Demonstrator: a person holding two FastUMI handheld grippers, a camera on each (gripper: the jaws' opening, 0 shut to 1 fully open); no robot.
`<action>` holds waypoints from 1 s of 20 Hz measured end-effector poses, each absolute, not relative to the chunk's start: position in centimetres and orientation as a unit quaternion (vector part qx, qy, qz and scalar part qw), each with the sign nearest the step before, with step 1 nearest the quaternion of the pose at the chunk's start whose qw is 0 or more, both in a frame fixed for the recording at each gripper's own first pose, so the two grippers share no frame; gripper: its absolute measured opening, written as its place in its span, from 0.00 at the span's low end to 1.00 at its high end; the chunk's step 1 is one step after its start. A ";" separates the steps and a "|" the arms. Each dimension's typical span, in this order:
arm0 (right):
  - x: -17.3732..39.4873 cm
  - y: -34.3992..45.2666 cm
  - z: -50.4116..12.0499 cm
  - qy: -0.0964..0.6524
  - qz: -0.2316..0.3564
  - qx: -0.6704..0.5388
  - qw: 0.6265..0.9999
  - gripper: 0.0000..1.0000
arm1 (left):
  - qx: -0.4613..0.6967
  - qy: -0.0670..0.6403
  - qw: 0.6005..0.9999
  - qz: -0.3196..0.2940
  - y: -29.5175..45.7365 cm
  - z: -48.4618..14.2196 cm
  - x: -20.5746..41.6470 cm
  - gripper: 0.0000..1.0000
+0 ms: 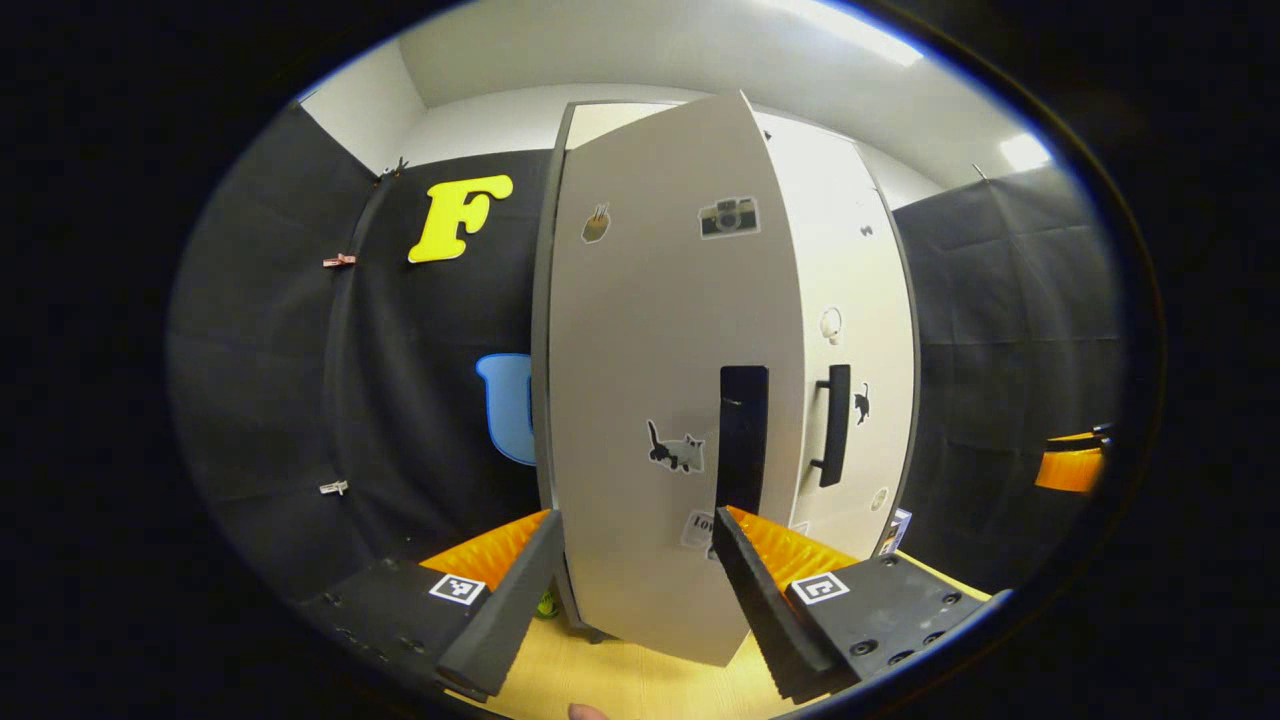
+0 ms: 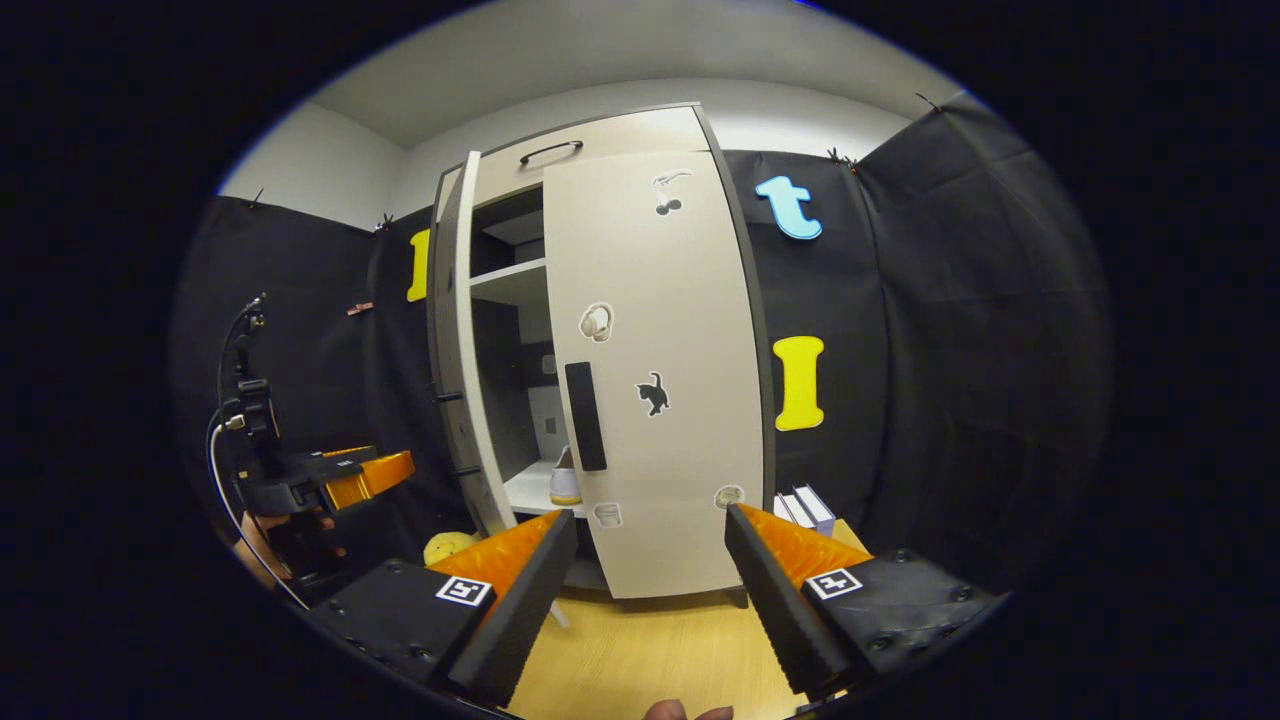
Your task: Grab one shoe with the right hand and put it into the shoe cabinet, grab the other shoe with the left hand and put it into the shoe cabinet; then close the right door with the right hand and the left door with the left hand.
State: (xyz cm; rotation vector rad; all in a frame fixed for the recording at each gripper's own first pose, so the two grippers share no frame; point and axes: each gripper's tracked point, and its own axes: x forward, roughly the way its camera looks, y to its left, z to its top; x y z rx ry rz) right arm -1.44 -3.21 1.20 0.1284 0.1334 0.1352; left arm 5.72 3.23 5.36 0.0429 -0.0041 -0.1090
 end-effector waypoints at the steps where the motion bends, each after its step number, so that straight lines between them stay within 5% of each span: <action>1: -1.4 -3.3 1.4 0.065 0.067 0.066 0.993 0.98 | 0.022 -0.002 0.998 -0.055 2.9 5.2 5.3 0.95; 20: -1.6 -2.8 1.6 0.052 0.059 0.067 0.995 0.98 | 0.015 0.001 0.999 -0.039 2.7 3.9 0.2 0.95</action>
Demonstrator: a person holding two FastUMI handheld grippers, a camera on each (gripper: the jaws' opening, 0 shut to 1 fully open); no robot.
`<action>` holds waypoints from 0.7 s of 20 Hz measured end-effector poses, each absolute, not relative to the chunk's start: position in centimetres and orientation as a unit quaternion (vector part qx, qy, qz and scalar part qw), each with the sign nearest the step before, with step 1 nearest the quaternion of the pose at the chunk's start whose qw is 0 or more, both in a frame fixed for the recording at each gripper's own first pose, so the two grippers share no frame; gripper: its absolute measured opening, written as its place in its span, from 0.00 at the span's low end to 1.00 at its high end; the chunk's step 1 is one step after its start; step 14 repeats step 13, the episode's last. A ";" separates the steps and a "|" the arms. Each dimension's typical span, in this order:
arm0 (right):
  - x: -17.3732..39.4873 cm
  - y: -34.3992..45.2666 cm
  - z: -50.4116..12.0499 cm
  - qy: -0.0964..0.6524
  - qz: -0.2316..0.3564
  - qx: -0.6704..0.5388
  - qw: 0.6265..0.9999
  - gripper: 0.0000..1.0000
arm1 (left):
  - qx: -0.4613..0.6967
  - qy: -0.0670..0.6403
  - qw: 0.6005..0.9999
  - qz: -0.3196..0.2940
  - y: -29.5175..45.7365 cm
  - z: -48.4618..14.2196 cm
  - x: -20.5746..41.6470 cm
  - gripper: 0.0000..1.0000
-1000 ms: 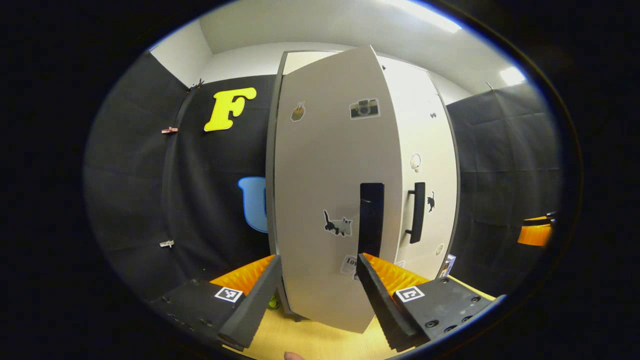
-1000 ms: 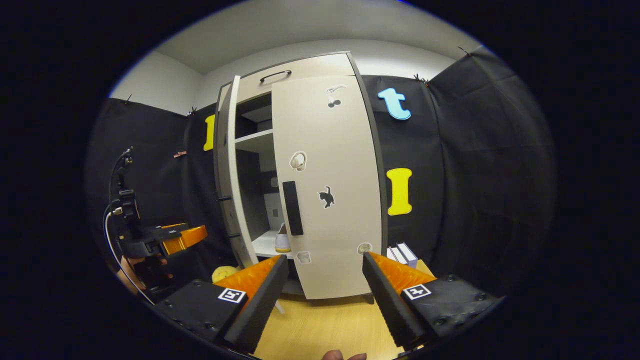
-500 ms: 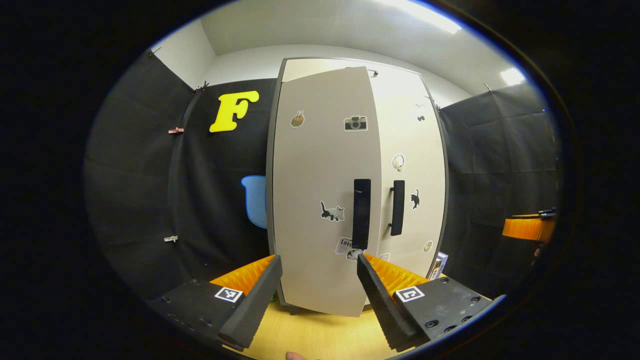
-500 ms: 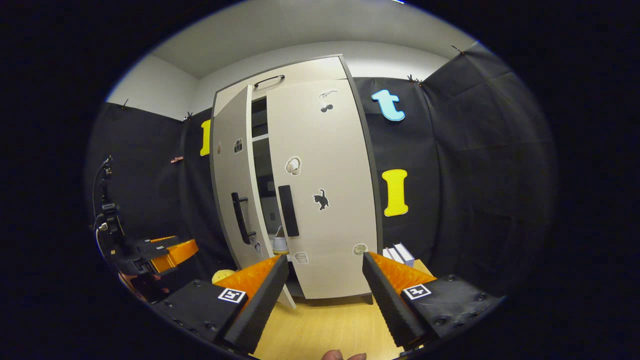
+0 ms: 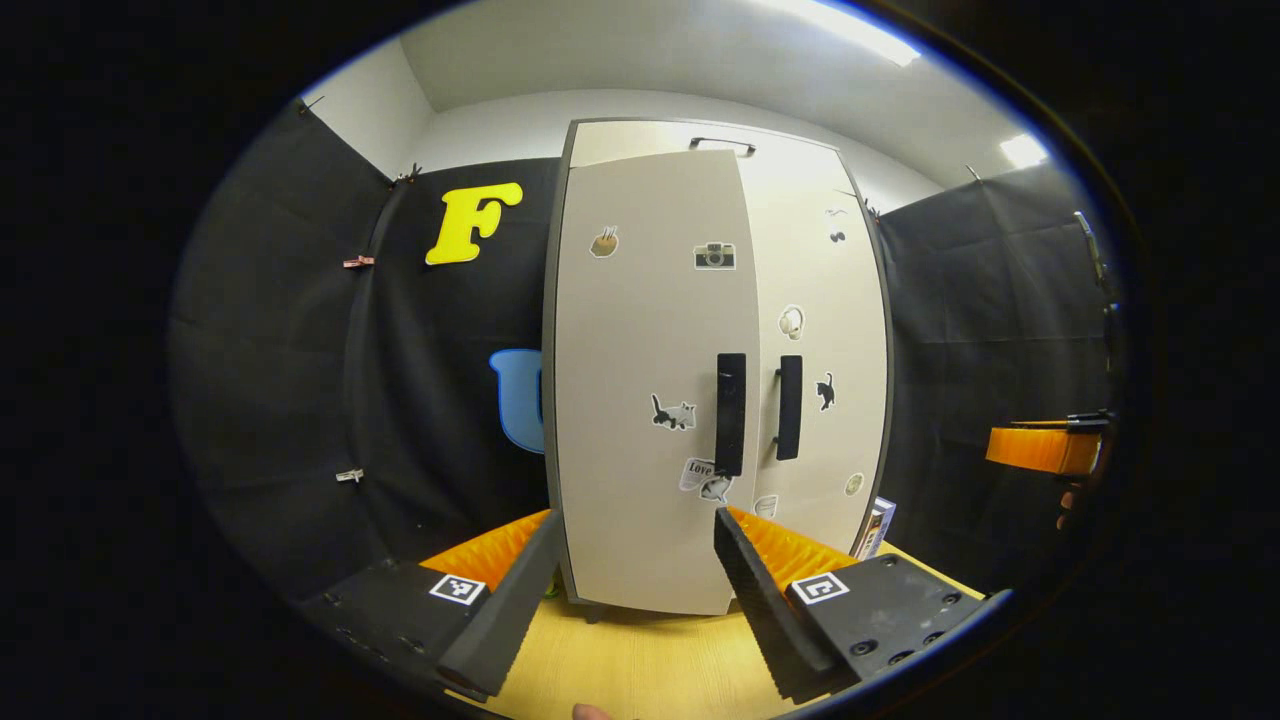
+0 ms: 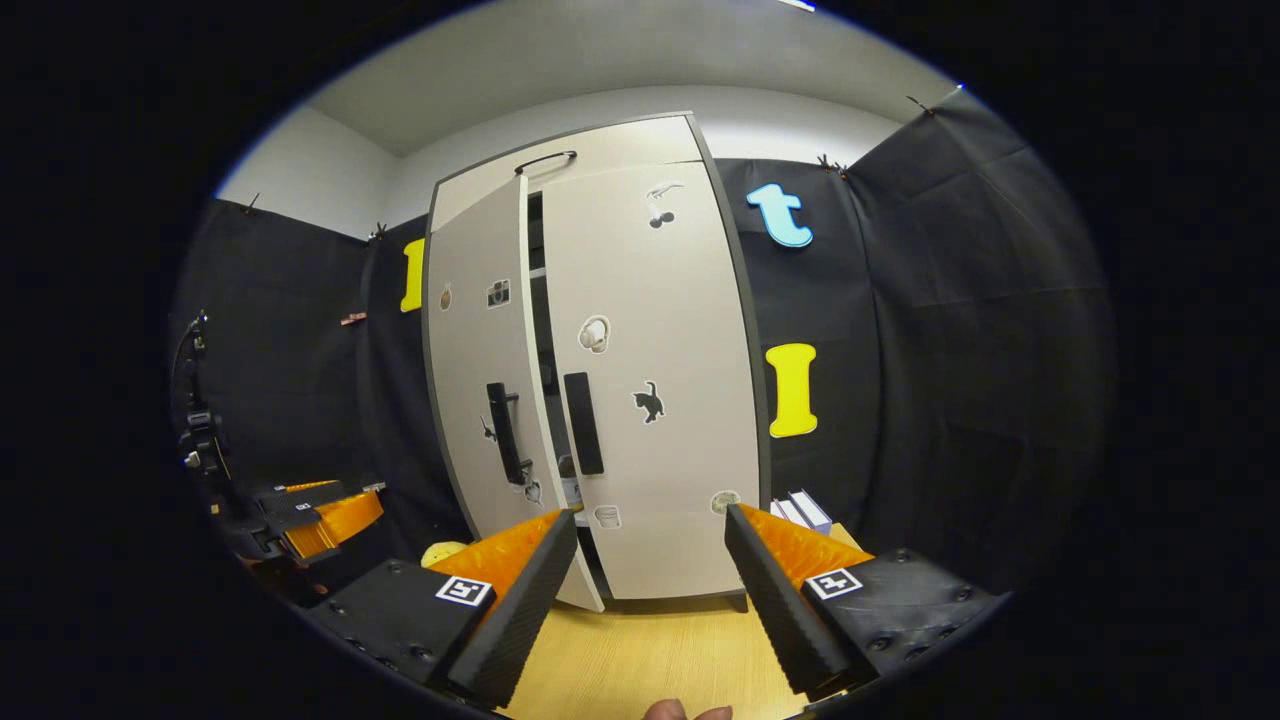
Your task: Grab one shoe with the right hand and put it into the shoe cabinet, grab the other shoe with the left hand and put it into the shoe cabinet; then close the right door with the right hand and the left door with the left hand.
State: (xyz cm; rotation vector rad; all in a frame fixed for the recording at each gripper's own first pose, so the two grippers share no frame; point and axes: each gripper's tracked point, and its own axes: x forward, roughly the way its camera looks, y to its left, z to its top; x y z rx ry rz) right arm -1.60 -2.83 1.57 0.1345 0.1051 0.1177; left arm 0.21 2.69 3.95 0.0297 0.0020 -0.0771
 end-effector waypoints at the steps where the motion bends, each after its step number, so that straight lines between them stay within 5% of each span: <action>1: -1.6 -2.8 1.5 0.053 0.059 0.067 0.995 0.98 | 0.015 0.002 0.999 -0.039 2.7 3.9 0.2 0.95; 14: -1.8 -3.2 1.5 0.052 0.054 0.066 0.995 0.98 | 0.014 0.003 0.999 -0.038 2.7 3.9 0.3 0.95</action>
